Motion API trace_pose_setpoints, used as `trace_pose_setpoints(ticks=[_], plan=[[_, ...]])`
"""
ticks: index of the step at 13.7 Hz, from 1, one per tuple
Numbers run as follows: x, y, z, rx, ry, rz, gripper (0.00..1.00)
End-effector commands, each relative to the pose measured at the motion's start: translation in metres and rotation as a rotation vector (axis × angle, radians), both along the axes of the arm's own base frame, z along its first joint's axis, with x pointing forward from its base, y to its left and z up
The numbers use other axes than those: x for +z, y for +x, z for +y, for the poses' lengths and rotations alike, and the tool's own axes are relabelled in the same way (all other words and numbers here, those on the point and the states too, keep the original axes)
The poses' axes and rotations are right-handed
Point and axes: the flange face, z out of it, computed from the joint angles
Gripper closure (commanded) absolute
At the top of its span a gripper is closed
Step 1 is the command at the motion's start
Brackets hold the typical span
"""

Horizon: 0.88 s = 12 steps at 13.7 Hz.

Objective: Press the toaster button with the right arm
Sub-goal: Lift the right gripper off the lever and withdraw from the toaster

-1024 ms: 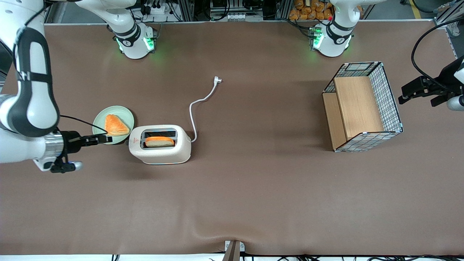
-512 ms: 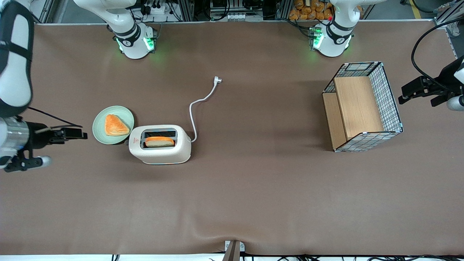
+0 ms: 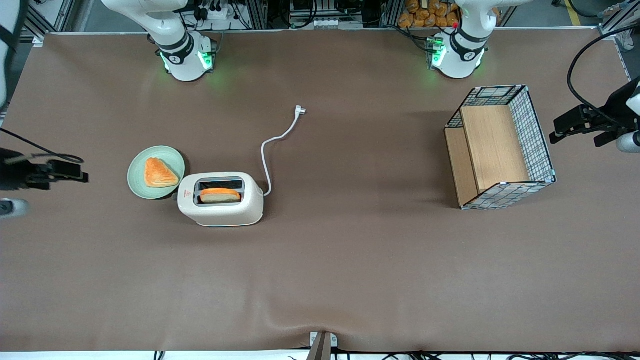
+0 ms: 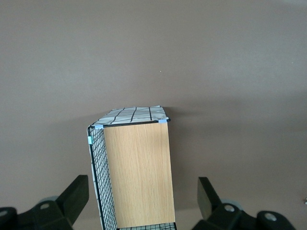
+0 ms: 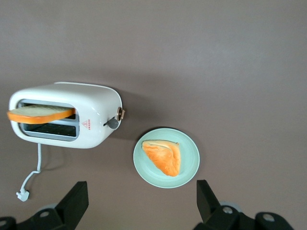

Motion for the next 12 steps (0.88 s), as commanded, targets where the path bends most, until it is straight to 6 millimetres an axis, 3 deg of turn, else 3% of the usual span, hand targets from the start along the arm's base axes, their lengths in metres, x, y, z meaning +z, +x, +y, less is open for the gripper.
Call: trace_pose_setpoints(ticks=[1, 3, 6, 9, 12], plan=[[0.044, -0.036, -0.006, -0.037, -0.018, -0.034, 0.0], [0.056, -0.051, -0.011, -0.094, -0.017, -0.031, 0.0], [0.072, -0.077, 0.002, -0.097, -0.063, -0.036, 0.0], [0.072, -0.108, 0.002, -0.115, -0.062, -0.057, 0.0], [0.067, -0.118, 0.002, -0.113, -0.07, -0.065, 0.0]])
